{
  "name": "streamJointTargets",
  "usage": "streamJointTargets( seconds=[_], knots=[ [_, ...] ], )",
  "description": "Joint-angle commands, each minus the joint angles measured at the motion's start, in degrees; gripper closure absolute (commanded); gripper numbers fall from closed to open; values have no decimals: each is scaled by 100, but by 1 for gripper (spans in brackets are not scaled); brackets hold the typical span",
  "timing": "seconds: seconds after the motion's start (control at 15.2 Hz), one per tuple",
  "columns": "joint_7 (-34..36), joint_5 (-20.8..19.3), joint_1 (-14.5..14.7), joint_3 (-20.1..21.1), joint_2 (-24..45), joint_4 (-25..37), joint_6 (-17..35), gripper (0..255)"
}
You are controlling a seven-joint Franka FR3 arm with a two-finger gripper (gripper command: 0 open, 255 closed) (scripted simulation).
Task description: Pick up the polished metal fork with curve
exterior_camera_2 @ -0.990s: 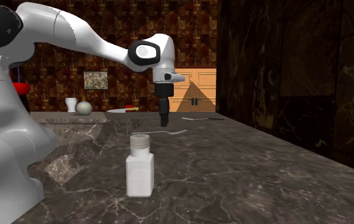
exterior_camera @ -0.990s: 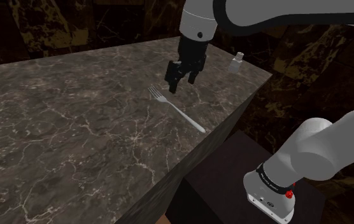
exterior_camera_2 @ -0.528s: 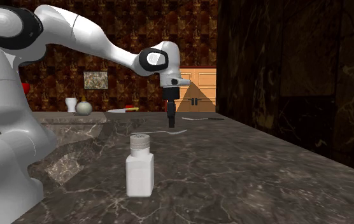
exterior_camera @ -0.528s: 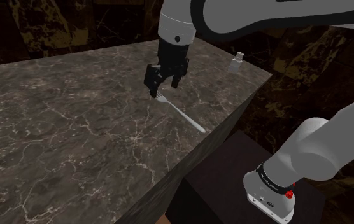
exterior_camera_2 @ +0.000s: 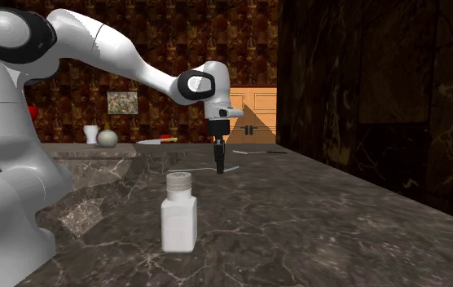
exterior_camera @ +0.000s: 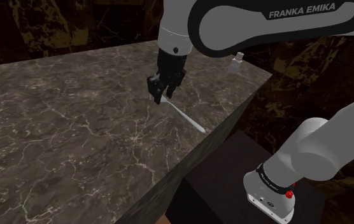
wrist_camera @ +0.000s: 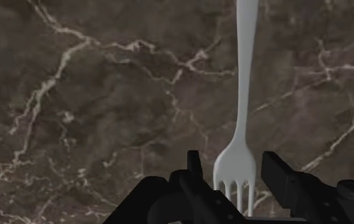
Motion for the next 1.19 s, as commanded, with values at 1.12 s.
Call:
streamJointTargets(
  seconds=[1.12],
  knots=[
    [-18,33,1,-42,-46,671,-734,255]
  ],
)
